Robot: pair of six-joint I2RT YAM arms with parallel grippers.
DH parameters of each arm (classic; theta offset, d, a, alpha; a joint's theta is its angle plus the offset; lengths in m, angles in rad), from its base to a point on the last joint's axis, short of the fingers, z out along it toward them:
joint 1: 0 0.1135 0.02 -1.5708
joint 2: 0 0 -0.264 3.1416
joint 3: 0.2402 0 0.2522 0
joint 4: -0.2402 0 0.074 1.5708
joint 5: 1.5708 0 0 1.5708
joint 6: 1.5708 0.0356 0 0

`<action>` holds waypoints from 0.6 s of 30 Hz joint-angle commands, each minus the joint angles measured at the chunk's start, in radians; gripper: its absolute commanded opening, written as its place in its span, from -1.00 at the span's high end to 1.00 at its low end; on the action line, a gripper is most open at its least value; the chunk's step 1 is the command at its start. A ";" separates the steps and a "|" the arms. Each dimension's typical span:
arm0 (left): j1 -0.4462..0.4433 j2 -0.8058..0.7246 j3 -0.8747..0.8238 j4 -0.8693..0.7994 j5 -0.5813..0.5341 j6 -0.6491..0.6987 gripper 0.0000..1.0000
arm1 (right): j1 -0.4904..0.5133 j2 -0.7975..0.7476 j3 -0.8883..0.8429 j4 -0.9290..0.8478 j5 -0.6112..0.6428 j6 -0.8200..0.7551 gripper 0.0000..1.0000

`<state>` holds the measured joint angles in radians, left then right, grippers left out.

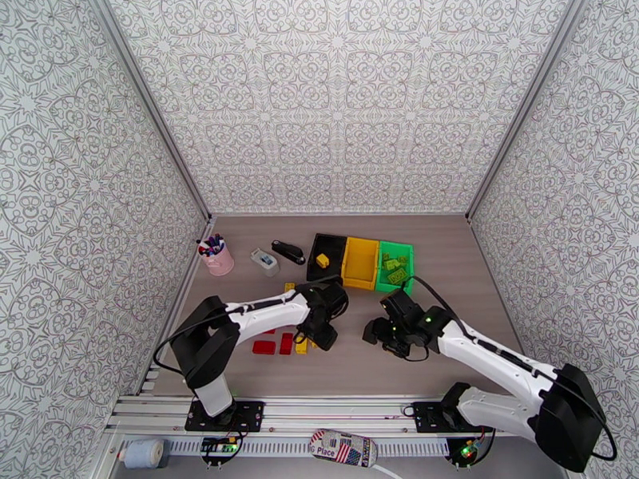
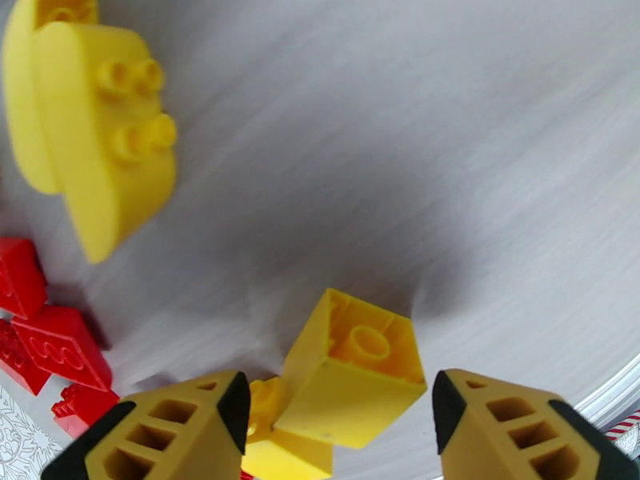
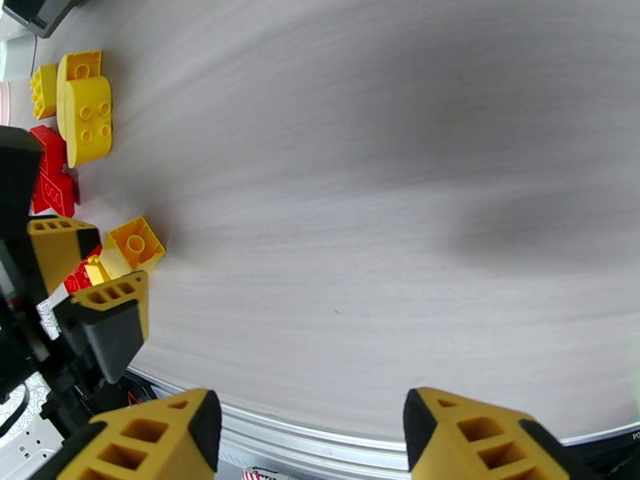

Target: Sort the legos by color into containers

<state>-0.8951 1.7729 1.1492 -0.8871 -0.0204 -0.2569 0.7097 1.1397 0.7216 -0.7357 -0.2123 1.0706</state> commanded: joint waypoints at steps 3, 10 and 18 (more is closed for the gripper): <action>-0.008 0.030 0.034 -0.016 0.015 0.020 -0.14 | 0.005 -0.042 -0.024 -0.035 0.035 0.032 -0.29; -0.007 0.039 0.060 -0.028 0.000 0.013 0.07 | 0.005 -0.048 -0.019 -0.034 0.040 0.035 -0.27; 0.010 0.011 0.086 -0.044 0.018 -0.007 0.25 | 0.006 0.006 0.010 0.013 0.023 0.016 -0.27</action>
<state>-0.8948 1.8042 1.2041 -0.9077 -0.0204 -0.2550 0.7097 1.1210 0.7067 -0.7444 -0.1944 1.0924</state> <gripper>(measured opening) 0.384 0.636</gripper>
